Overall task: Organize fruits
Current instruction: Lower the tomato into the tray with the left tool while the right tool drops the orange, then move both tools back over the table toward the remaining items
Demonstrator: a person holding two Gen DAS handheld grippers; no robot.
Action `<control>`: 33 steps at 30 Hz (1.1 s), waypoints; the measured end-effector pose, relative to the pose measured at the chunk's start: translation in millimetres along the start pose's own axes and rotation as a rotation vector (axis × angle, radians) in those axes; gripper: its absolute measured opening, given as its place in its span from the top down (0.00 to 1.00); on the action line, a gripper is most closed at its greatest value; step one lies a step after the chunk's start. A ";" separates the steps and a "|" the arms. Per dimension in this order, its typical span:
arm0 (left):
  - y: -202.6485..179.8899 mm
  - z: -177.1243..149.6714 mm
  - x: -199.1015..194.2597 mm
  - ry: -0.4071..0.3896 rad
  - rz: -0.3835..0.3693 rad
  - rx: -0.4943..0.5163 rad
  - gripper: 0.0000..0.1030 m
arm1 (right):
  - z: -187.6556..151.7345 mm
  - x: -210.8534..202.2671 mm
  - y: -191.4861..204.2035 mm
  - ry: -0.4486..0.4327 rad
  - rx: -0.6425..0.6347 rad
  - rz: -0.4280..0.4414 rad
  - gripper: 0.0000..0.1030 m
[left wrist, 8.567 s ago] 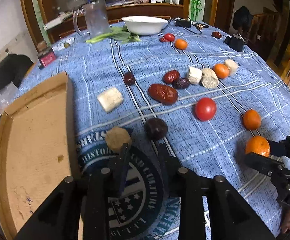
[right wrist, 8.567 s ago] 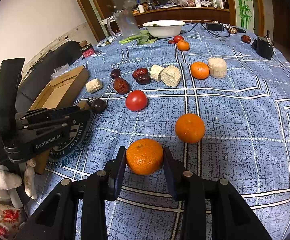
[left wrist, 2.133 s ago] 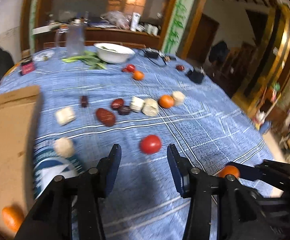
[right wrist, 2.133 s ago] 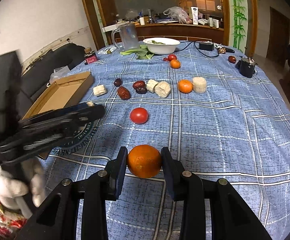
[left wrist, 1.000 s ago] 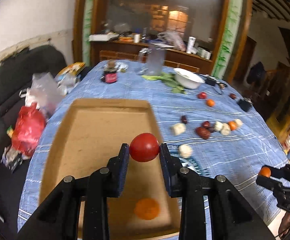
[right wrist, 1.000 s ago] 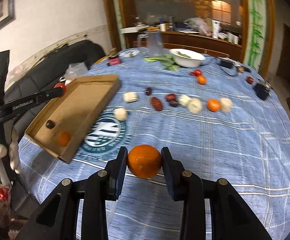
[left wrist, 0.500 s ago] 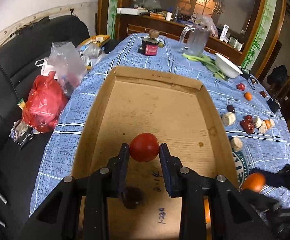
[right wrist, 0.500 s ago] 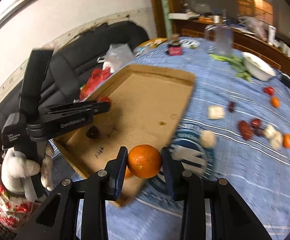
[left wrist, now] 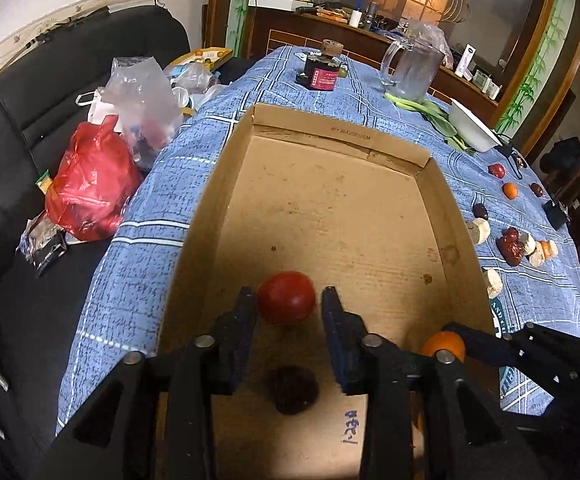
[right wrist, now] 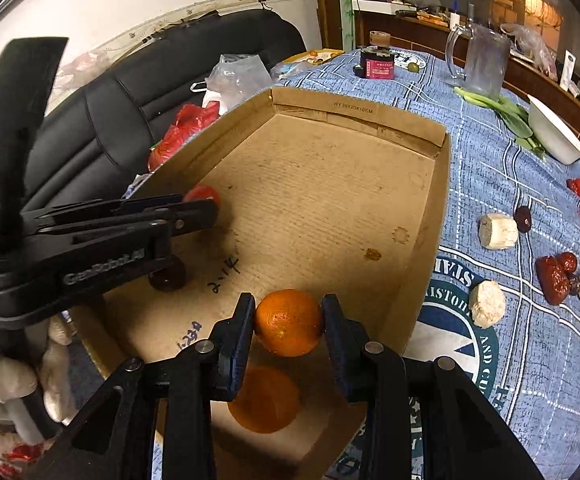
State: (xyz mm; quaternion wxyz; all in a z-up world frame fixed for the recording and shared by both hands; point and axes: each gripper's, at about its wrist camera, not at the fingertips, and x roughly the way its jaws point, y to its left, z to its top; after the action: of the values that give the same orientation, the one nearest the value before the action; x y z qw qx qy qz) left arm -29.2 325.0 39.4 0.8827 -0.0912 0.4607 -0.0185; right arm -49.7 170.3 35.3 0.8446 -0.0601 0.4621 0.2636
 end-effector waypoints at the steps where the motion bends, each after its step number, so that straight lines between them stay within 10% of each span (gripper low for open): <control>1: 0.5 -0.6 -3.6 -0.005 0.001 -0.005 0.56 | 0.0 -1.1 -0.3 -0.004 0.004 0.002 0.60; 17: -23.8 -62.6 -136.6 -0.295 -0.054 -0.103 0.28 | -59.9 -113.7 -62.1 -0.236 0.240 0.005 0.38; 33: -157.3 -84.8 -143.2 -0.227 -0.195 0.096 0.26 | -174.7 -186.9 -189.7 -0.335 0.602 -0.050 0.33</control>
State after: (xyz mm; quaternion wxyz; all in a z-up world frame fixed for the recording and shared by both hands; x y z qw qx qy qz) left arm -172.7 174.9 136.1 0.9265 -0.0945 0.3454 -0.1156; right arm -166.7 -124.8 61.3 0.8949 0.2246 0.3723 0.1007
